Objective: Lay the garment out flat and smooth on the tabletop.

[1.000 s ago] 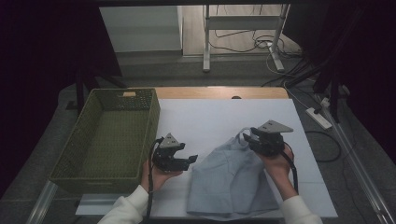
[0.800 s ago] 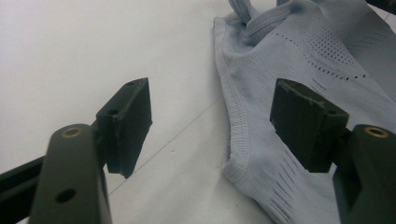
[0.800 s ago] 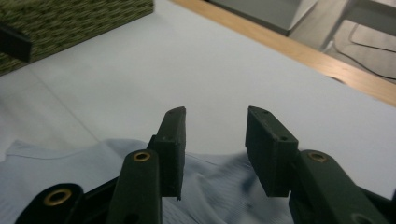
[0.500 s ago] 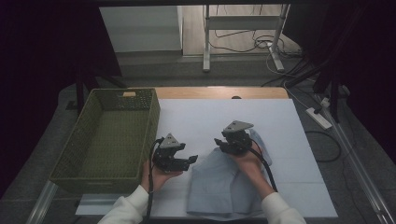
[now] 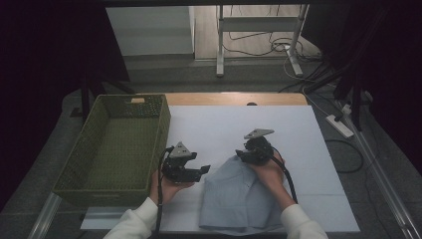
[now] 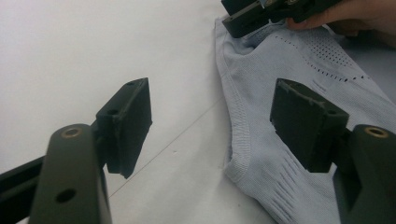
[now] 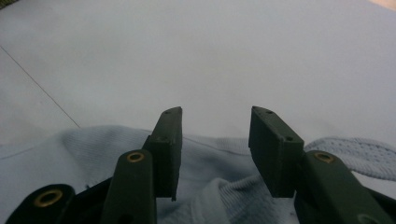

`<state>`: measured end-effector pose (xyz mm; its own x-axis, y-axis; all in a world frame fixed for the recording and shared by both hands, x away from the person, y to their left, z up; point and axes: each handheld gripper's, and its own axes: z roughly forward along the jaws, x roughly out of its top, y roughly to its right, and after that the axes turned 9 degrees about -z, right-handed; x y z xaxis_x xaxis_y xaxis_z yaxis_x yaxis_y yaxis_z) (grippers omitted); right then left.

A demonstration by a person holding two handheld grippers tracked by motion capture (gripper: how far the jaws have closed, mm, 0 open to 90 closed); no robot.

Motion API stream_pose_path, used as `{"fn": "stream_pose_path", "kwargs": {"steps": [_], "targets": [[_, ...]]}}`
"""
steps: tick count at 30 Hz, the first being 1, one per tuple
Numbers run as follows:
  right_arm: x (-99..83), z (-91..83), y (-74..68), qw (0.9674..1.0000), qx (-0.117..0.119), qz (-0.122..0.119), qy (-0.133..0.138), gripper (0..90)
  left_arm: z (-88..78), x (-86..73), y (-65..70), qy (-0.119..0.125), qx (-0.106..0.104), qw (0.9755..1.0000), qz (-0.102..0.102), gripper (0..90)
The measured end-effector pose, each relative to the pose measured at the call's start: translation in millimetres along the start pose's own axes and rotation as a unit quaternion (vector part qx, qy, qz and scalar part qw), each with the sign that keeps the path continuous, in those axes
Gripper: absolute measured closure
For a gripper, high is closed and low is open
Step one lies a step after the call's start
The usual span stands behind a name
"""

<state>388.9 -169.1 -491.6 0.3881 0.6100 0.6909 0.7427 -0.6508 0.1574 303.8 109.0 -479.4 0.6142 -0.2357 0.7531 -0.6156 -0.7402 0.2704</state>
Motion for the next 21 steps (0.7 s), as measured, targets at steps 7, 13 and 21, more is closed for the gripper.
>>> {"fn": "stream_pose_path", "kwargs": {"steps": [7, 13, 21], "targets": [[-5.6, 1.7, 6.3, 0.9998, -0.001, 0.011, -0.016, 52.5, 0.4, 0.0, 0.0, -0.002, 0.0, 1.0, 0.001, 29.6], [-8.0, 3.6, 8.6, 0.9997, 0.0, 0.016, -0.02, 50.5, 0.6, -0.3, -0.4, -0.003, 0.0, 1.0, 0.0, 29.5], [-8.8, 8.3, 9.2, 0.9994, -0.008, 0.007, -0.032, 48.2, 1.3, -0.8, 0.7, -0.005, 0.001, 1.0, 0.001, 29.4]]}}
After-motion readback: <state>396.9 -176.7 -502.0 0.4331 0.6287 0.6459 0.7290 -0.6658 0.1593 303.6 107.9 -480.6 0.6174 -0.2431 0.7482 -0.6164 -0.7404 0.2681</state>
